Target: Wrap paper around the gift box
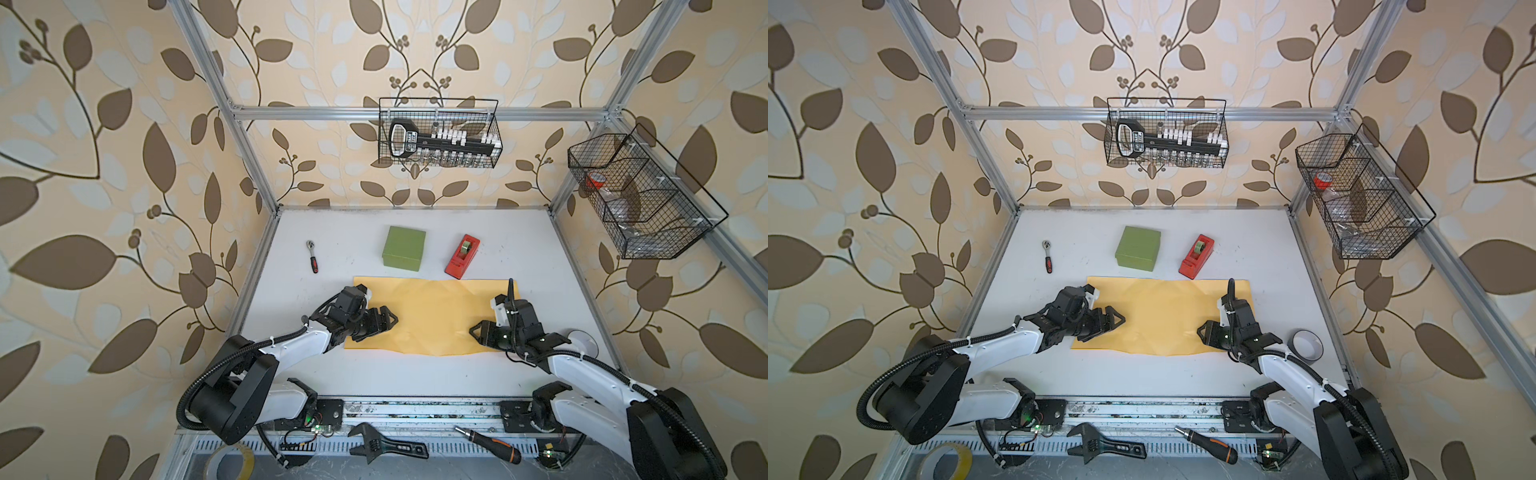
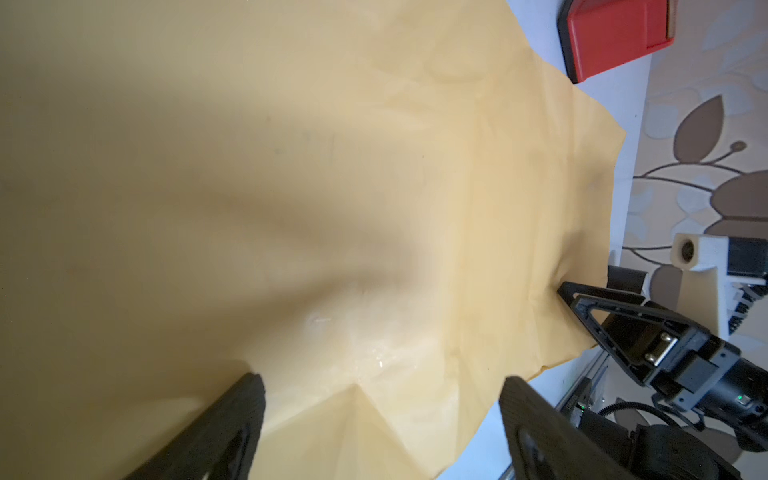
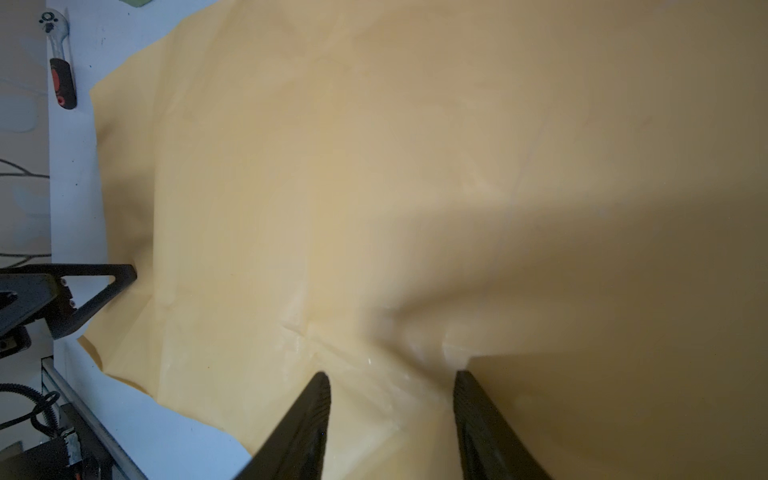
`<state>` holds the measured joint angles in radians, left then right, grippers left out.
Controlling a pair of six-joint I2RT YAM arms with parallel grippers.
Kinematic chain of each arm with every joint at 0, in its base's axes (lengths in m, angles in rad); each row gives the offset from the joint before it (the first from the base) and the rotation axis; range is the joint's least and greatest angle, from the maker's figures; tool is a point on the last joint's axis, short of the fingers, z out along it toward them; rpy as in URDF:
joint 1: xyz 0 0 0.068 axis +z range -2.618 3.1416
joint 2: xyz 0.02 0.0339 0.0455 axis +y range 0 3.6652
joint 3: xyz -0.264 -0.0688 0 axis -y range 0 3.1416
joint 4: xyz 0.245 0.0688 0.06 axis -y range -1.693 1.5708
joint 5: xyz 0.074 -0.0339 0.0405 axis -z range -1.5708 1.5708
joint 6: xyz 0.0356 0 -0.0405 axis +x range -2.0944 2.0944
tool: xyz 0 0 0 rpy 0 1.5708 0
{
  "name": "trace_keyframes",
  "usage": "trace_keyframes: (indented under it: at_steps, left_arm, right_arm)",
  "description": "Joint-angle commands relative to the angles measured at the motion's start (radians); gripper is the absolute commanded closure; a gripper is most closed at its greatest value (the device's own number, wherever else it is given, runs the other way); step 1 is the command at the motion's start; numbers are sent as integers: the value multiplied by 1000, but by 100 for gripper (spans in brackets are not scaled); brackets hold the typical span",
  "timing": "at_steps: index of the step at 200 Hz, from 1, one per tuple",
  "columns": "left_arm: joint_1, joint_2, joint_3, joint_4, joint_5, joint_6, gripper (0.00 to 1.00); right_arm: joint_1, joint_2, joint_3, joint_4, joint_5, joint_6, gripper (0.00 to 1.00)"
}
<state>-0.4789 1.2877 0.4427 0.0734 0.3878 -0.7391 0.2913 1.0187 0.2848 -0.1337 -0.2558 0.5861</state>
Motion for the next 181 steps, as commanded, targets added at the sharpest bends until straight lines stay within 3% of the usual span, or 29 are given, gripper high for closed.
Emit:
trace_keyframes:
  at_steps: [1, 35, 54, 70, 110, 149, 181]
  left_arm:
    - [-6, -6, 36, -61, -28, -9, 8]
    - [2, -69, 176, -162, -191, 67, 5]
    - [51, -50, 245, -135, -222, 103, 4]
    - [96, 15, 316, -127, -219, 137, 3]
    - [192, 274, 547, -137, -120, 223, 3]
    - [242, 559, 826, -232, -6, 287, 4]
    - [250, 709, 1009, -310, 77, 343, 4]
  right_arm:
    - [6, -23, 22, -32, -15, -34, 49]
    - [135, 34, 199, 63, 94, -64, 43]
    - [192, 176, 322, 163, 122, -59, 37]
    - [214, 307, 442, 190, 150, -56, 27]
    - [215, 585, 685, 257, 186, -12, 13]
    - [203, 830, 933, 223, 187, 38, 11]
    - [179, 969, 1056, 200, 183, 90, 12]
